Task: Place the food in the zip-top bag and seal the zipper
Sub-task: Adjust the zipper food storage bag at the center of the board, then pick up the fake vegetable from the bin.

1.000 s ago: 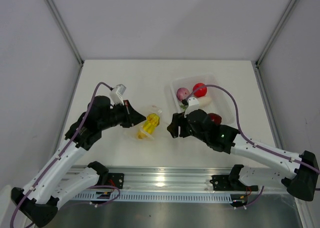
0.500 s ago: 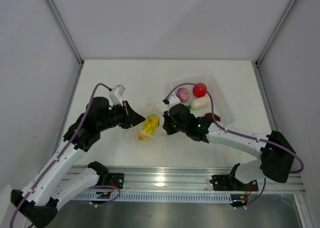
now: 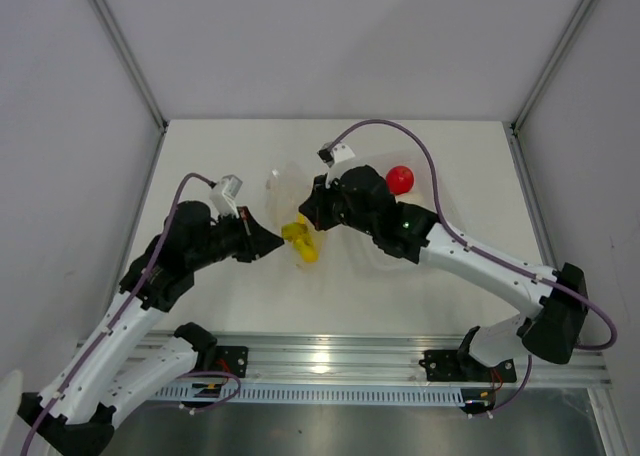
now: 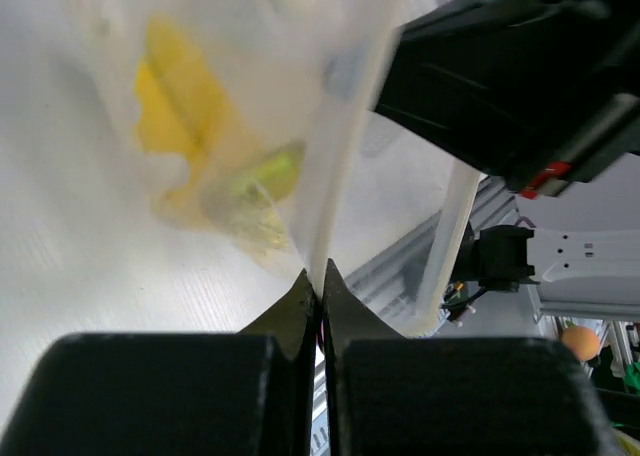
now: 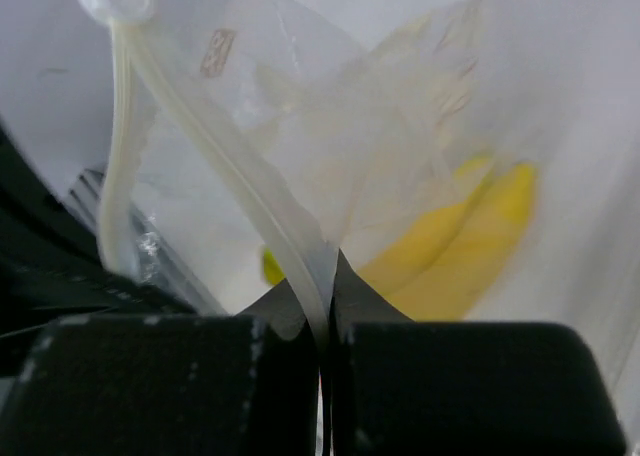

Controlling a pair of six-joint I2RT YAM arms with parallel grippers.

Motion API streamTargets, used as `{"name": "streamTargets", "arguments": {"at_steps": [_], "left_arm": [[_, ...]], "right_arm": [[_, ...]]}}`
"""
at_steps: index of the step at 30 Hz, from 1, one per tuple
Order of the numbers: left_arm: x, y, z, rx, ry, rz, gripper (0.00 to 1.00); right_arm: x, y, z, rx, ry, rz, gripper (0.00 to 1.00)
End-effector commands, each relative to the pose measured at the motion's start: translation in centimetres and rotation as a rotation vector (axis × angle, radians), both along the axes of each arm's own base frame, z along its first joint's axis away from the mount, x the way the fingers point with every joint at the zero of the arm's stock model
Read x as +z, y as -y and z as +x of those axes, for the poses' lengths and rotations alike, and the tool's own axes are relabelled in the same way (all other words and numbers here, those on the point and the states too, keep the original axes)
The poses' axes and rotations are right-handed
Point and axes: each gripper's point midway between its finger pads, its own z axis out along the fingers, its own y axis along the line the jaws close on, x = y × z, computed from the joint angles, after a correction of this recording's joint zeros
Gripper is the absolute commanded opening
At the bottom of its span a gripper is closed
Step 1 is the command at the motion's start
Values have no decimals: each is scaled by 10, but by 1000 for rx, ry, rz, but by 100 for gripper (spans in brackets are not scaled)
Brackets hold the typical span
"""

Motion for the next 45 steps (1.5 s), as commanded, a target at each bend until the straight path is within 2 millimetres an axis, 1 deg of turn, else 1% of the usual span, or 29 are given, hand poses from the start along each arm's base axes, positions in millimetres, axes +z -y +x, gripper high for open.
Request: {"name": "streamTargets", "arguments": {"at_steps": [1, 4, 5, 7, 9, 12, 13, 15, 16, 18, 19, 22, 23, 24, 25, 27, 30, 31, 33, 34, 36, 37, 38, 39, 40, 41, 43, 44, 45], "left_arm": [[-12, 3, 10, -11, -36, 43, 0], [-4, 6, 6, -27, -10, -1, 1], [4, 3, 4, -12, 22, -19, 1], [4, 1, 6, 2, 35, -15, 1], [-5, 0, 8, 5, 0, 13, 1], [-8, 6, 1, -38, -31, -5, 1], [-3, 6, 0, -38, -13, -24, 1], [-4, 0, 4, 0, 20, -16, 1], [-6, -2, 5, 7, 15, -5, 1], [-10, -3, 5, 3, 0, 20, 1], [-11, -2, 5, -2, -4, 23, 1], [-18, -3, 6, 4, -8, 26, 1], [-20, -2, 7, 4, -12, 24, 1], [-21, -2, 7, 3, -10, 21, 1], [-23, -1, 7, 1, -17, 25, 1], [-24, 0, 9, -2, -20, 30, 1], [-22, -1, 11, 3, -14, 31, 0], [-22, -1, 11, 2, -13, 32, 1], [-21, -1, 12, 4, -11, 33, 0], [-20, -1, 12, 3, -9, 32, 0], [-20, -1, 12, 4, -11, 30, 1], [-21, -1, 12, 3, -12, 29, 1], [-20, -1, 11, 2, -12, 26, 1], [-21, 0, 11, -1, -13, 25, 1], [-22, -1, 10, 0, -18, 26, 0], [-23, 0, 10, -1, -18, 26, 0], [-22, 0, 9, -4, -20, 22, 1], [-22, 0, 9, -6, -19, 20, 1], [-23, 0, 9, -5, -22, 21, 1]], "right_arm": [[-52, -3, 7, -14, -142, -58, 0], [-49, -4, -7, -3, -128, -78, 0], [-53, -3, -11, 2, -129, -83, 0], [-48, -1, -14, -1, -118, -51, 0], [-66, 6, -7, -27, -169, -63, 0], [-76, 3, -12, -7, -200, -82, 2], [-75, 2, -14, 2, -195, -83, 13], [-76, 2, -18, 1, -199, -89, 26], [-75, 2, -18, -3, -200, -90, 39], [-72, 8, -20, -15, -193, -103, 51], [-66, 10, -20, -22, -185, -103, 60], [-50, 25, -23, -57, -153, -117, 69], [-37, 32, -24, -68, -135, -101, 69], [-37, 42, -23, -99, -130, -122, 70], [-32, 49, -23, -122, -121, -123, 74], [-16, 69, -23, -175, -95, -114, 75], [4, 100, -17, -248, -59, -88, 87], [8, 105, -18, -261, -53, -84, 89], [9, 130, -4, -336, -64, -88, 90], [12, 149, 9, -400, -68, -77, 90], [2, 173, 22, -479, -111, -92, 91], [-4, 195, 39, -571, -140, -91, 91], [-10, 208, 46, -626, -157, -104, 91], [-15, 217, 53, -668, -173, -113, 91], [-27, 223, 63, -707, -207, -131, 91], [-34, 237, 75, -761, -229, -130, 91], [-46, 246, 88, -808, -279, -125, 91], [-63, 252, 100, -852, -337, -121, 91], [-69, 254, 106, -875, -362, -110, 91]]}}
